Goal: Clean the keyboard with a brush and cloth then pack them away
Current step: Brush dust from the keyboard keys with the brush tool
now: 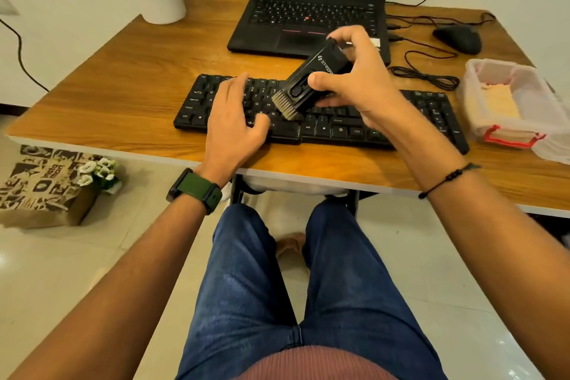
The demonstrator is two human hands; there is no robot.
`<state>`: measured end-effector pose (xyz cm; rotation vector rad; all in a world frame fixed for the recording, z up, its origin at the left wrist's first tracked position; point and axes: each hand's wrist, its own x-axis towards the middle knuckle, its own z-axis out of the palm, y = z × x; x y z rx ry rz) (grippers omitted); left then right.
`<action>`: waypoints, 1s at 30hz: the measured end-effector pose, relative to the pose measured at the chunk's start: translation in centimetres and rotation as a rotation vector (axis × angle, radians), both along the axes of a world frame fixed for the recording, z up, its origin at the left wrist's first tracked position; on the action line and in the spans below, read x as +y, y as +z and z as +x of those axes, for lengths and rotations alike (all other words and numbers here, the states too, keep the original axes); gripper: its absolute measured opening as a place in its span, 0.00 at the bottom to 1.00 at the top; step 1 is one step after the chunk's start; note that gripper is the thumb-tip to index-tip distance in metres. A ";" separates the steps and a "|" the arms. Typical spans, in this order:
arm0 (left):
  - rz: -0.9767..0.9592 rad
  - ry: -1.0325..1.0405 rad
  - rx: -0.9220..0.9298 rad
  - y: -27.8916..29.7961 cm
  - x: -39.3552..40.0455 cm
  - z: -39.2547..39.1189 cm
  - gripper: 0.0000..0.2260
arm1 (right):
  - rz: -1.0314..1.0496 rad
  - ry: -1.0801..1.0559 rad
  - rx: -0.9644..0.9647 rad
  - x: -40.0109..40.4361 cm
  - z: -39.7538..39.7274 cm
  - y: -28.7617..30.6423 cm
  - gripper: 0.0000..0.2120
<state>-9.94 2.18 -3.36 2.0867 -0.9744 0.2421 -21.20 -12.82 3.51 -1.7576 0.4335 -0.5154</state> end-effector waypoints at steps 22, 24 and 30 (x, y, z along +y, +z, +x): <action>0.242 -0.596 -0.092 -0.3 -6.0 -11.7 0.25 | 0.353 -0.315 0.086 -0.7 -16.8 -4.2 0.20; 0.274 -0.602 -0.080 -0.4 -6.2 -11.8 0.25 | 0.097 -0.336 0.210 -1.2 -17.4 -4.2 0.21; 0.330 -0.578 -0.107 -0.3 -7.0 -11.7 0.25 | -0.377 -0.300 0.435 -2.7 -17.7 -3.6 0.25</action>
